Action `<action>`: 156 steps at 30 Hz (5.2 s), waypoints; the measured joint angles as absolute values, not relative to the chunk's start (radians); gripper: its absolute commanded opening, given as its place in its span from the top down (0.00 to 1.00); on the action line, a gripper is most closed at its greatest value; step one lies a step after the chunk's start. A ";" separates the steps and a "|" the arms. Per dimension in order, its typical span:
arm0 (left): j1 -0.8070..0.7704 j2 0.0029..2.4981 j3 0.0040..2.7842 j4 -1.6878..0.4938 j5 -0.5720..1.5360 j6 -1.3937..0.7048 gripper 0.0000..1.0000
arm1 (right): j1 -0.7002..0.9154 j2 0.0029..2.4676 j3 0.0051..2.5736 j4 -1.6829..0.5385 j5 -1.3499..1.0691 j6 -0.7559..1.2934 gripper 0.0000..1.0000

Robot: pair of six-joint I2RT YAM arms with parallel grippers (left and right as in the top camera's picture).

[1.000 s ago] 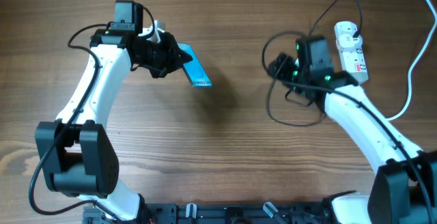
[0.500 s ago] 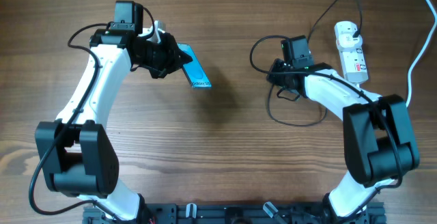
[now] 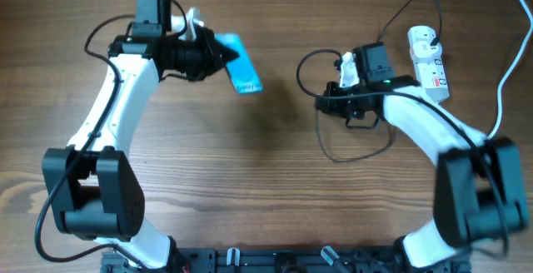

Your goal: Plug charger to phone and switch on socket

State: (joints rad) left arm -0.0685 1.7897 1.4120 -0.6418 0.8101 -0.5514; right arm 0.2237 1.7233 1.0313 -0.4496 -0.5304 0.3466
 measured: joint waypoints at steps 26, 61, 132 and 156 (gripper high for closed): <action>-0.100 1.788 1.415 -0.134 1.364 -0.494 0.96 | 0.365 1.618 0.976 0.212 -1.353 0.478 0.95; -0.043 1.788 1.416 -0.130 1.413 -0.506 0.96 | 0.365 1.618 0.956 0.338 -1.187 0.760 0.96; -0.040 1.788 1.416 -0.134 1.407 -0.509 0.96 | 0.369 1.618 0.950 0.410 -1.184 0.807 0.96; -0.025 1.788 1.419 -0.134 1.286 -0.572 0.96 | 0.370 1.618 0.942 0.459 -1.056 0.969 0.96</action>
State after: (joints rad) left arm -0.0246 1.7882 1.4185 -0.1341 1.2861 -0.5724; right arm 0.3698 1.6180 0.9421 0.4595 -1.0565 0.9691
